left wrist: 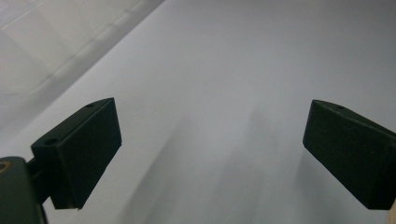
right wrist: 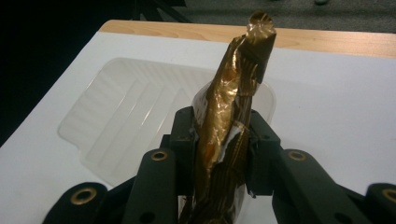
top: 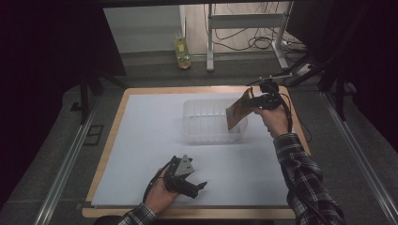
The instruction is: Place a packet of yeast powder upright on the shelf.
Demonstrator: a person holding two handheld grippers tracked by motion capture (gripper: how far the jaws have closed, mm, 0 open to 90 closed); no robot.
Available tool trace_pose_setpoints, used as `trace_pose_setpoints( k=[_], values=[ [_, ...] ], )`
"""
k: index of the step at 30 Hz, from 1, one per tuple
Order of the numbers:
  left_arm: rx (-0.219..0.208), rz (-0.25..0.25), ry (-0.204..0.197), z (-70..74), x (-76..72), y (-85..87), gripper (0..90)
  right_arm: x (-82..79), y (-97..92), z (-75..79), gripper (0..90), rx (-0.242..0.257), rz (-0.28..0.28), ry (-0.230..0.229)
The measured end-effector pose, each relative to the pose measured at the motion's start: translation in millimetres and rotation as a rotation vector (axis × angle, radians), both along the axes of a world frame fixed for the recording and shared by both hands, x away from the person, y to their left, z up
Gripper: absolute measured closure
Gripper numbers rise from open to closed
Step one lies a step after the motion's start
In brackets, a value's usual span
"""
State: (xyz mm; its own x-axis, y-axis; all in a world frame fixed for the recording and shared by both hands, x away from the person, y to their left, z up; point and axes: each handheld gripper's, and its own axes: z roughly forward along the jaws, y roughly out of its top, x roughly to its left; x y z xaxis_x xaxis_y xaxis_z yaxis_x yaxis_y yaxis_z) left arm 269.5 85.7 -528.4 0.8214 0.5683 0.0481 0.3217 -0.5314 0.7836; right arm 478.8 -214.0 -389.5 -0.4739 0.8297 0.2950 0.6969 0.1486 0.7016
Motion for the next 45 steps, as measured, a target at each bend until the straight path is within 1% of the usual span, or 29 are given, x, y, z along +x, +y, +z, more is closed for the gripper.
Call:
trace_pose_setpoints(
  k=[10, 15, 20, 21, 22, 23, 24, 25, 26, 27, 30, 31, 34, 36, 38, 40, 41, 42, 45],
  values=[
    [0.002, 0.002, 0.000, -0.4, -0.2, -0.5, 4.3, 10.0, 2.6, -8.1, 69.2, 0.043, -0.021, 0.004],
    [0.011, -0.005, 0.010, -1.5, 0.1, -1.3, 4.4, 12.8, 7.7, -12.6, 69.0, 0.046, -0.016, 0.002],
    [0.006, -0.005, 0.007, -0.9, -0.1, -1.2, 4.3, 15.3, 13.1, -17.2, 68.9, 0.046, -0.013, 0.009],
    [0.005, -0.004, 0.006, -0.8, -0.1, -1.0, 4.4, 16.2, 16.9, -20.2, 68.9, 0.035, -0.009, 0.013],
    [0.006, -0.002, 0.004, -0.6, 0.0, -0.6, 4.4, 16.2, 16.9, -20.2, 68.9, 0.035, -0.009, 0.013],
    [0.005, 0.000, 0.003, -0.5, 0.2, -0.1, 4.4, 17.0, 21.2, -25.3, 68.8, 0.031, -0.005, 0.018],
    [0.005, 0.000, 0.003, -0.5, 0.2, -0.1, 4.3, 17.0, 21.2, -25.3, 68.8, 0.031, -0.005, 0.018],
    [0.001, 0.003, 0.003, -0.5, 0.0, -0.2, 4.4, 17.5, 23.2, -29.8, 68.8, 0.037, -0.008, 0.019],
    [0.001, 0.002, 0.004, -0.4, 0.0, -0.1, 4.4, 17.5, 23.2, -29.8, 68.8, 0.037, -0.008, 0.019],
    [0.000, 0.003, 0.003, -0.4, -0.1, -0.2, 4.4, 17.7, 23.1, -32.8, 68.8, 0.055, -0.012, 0.022],
    [0.004, 0.002, 0.002, -0.6, -0.4, -0.9, 4.4, 17.7, 22.3, -33.6, 68.6, 0.057, -0.012, 0.022],
    [0.003, 0.002, 0.001, -0.6, -0.5, -1.1, 4.3, 17.9, 22.2, -32.8, 67.5, 0.048, -0.008, 0.031],
    [0.001, 0.004, -0.001, -0.2, -0.5, -0.7, 4.3, 17.7, 22.5, -31.8, 66.5, 0.042, -0.010, 0.034],
    [-0.003, 0.005, 0.002, 0.1, 0.0, 0.2, 4.3, 17.1, 23.0, -30.9, 64.2, 0.031, -0.004, 0.034],
    [0.002, 0.006, 0.002, 0.1, 0.6, 1.0, 4.3, 16.4, 24.1, -30.5, 59.7, 0.025, 0.007, 0.040],
    [0.000, 0.005, 0.003, -0.1, 0.8, 1.0, 4.3, 15.5, 24.8, -30.0, 56.4, 0.008, 0.012, 0.032],
    [0.001, 0.006, 0.001, -0.1, 0.5, 0.8, 4.2, 15.0, 24.5, -28.9, 51.9, 0.001, 0.022, 0.028],
    [0.001, 0.006, 0.001, -0.1, 0.5, 0.8, 4.2, 15.0, 24.5, -28.9, 51.9, 0.001, 0.022, 0.028],
    [-0.002, 0.011, -0.001, 0.0, 0.6, 1.1, 3.7, 13.9, 23.8, -27.2, 45.8, -0.002, 0.024, 0.021]
  ],
)
